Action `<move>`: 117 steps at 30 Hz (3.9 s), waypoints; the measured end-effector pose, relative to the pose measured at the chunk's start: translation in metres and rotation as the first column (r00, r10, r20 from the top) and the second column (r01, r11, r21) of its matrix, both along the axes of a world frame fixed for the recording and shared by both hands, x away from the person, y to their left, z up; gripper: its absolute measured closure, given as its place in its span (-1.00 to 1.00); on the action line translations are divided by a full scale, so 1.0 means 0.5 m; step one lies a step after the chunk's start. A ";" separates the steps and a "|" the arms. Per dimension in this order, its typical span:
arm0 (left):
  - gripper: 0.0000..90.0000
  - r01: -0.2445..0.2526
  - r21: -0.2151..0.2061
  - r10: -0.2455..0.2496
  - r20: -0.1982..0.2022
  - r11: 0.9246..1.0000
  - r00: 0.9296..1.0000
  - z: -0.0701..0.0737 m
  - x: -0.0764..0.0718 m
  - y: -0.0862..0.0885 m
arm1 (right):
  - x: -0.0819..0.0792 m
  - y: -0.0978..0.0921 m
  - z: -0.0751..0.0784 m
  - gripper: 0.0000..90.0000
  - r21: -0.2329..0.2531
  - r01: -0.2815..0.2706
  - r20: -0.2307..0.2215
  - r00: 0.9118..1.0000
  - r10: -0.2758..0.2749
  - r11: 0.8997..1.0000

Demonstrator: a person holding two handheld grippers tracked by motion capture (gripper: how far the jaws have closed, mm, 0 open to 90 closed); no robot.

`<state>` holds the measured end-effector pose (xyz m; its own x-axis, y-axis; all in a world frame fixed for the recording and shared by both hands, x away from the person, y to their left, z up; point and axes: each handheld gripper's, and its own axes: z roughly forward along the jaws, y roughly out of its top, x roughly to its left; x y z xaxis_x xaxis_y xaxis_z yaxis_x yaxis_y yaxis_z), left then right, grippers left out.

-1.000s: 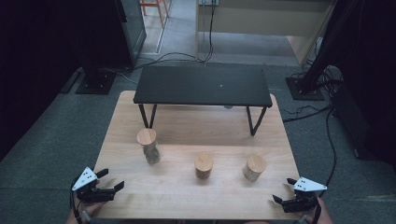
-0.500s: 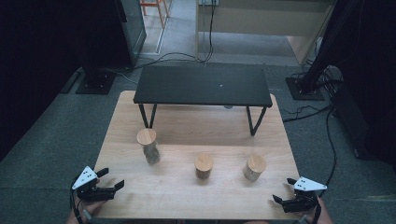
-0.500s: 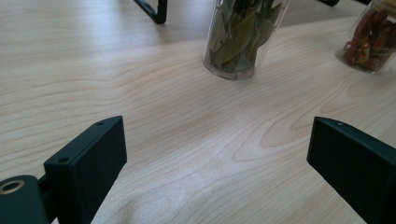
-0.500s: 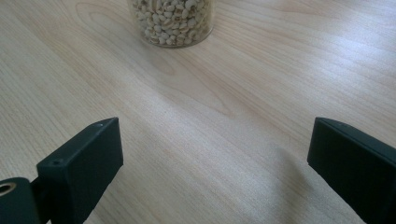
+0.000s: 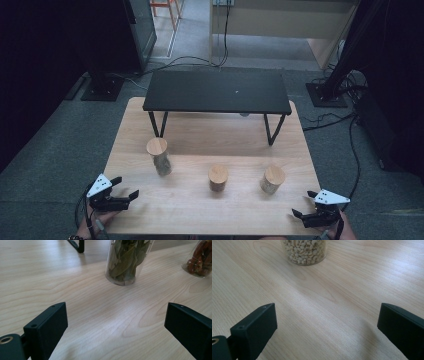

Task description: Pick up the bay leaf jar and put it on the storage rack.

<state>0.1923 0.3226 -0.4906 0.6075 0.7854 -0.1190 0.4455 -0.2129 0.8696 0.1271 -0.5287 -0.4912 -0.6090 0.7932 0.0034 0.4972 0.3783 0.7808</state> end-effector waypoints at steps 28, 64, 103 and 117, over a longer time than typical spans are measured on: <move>-0.89 0.071 -0.013 -0.071 0.011 0.997 0.997 0.021 0.080 -0.075 | -0.001 0.001 0.000 -0.99 0.001 0.014 0.001 1.000 -0.014 1.000; -0.89 0.134 0.032 -0.134 -0.002 0.990 0.991 0.051 0.189 -0.142 | 0.003 0.002 0.002 -0.99 -0.002 0.013 -0.009 1.000 -0.013 1.000; -0.44 0.127 0.024 -0.127 0.007 0.992 0.992 0.067 0.204 -0.145 | -0.001 0.005 0.001 -0.99 -0.005 0.018 0.000 1.000 -0.018 1.000; -0.44 0.107 0.034 -0.109 0.038 0.994 0.993 0.076 0.181 -0.144 | 0.000 0.006 0.002 -0.99 -0.009 0.016 -0.003 1.000 -0.016 1.000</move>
<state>0.2829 0.2506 -0.4528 0.6927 0.7179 -0.0691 0.3838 -0.2859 0.8780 0.1271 -0.5254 -0.4903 -0.5960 0.8030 -0.0020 0.5053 0.3770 0.7762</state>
